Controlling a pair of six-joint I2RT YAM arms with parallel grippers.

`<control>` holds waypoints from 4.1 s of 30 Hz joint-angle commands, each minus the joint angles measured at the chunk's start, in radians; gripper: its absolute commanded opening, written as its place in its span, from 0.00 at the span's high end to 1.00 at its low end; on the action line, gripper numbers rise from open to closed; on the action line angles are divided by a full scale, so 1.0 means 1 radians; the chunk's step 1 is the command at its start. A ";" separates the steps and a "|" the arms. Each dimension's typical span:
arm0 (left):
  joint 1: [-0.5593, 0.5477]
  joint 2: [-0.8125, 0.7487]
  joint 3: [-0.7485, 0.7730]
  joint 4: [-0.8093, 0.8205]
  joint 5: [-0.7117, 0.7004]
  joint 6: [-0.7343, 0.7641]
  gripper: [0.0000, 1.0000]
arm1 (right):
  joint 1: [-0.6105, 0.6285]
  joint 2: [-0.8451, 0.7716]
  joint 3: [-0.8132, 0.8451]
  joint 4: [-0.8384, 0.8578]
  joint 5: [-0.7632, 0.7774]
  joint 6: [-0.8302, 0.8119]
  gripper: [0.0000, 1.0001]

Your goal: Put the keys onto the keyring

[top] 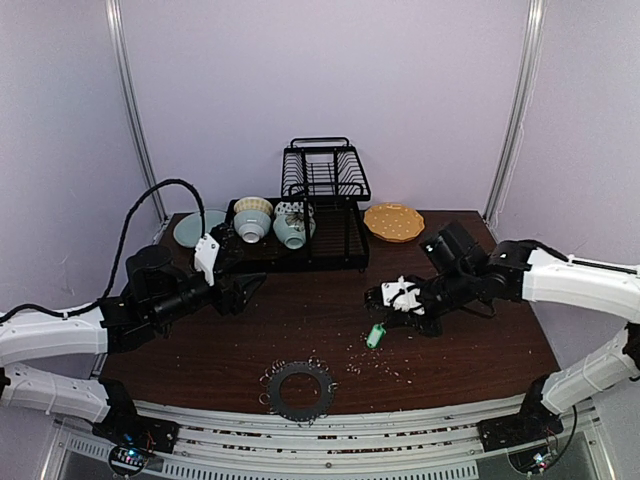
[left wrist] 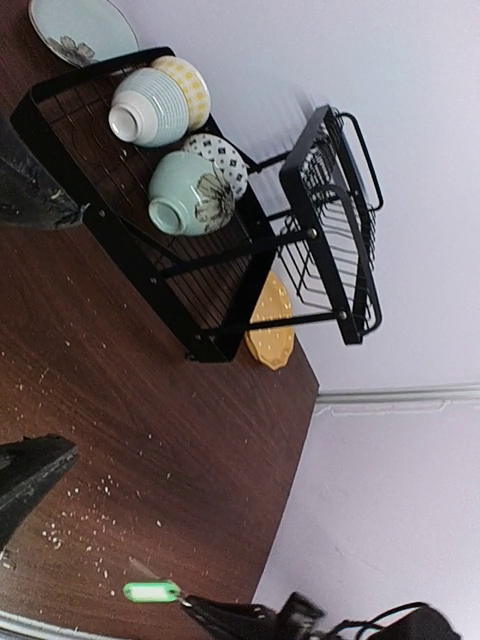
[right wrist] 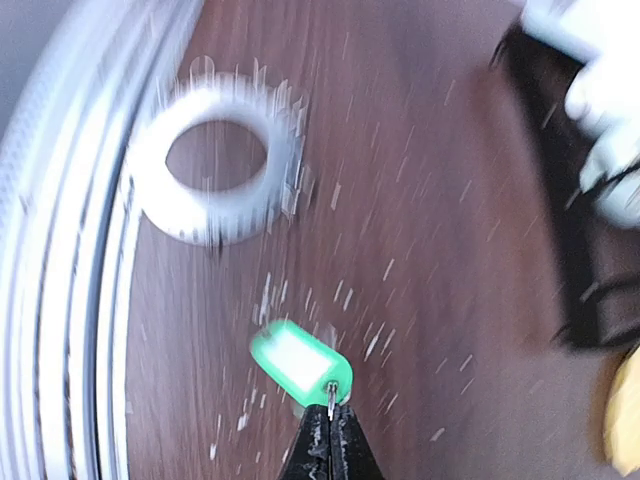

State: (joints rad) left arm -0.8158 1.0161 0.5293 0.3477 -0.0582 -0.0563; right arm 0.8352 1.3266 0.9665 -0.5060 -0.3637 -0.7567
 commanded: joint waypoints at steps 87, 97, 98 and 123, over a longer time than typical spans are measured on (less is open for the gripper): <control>-0.321 0.285 0.308 0.288 0.459 0.196 0.80 | 0.049 -0.167 0.007 0.677 -0.568 0.280 1.00; -0.322 0.281 0.301 0.294 0.448 0.202 1.00 | 0.049 -0.167 0.007 0.678 -0.567 0.276 1.00; -0.323 0.283 0.302 0.296 0.448 0.202 1.00 | 0.049 -0.166 0.008 0.676 -0.568 0.276 1.00; -0.352 0.295 0.311 0.294 0.350 0.248 1.00 | 0.049 -0.174 0.007 0.664 -0.558 0.269 0.88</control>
State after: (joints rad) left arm -1.1465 1.3132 0.8291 0.6041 0.3538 0.1684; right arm 0.8787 1.1744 0.9817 0.1627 -0.9302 -0.4747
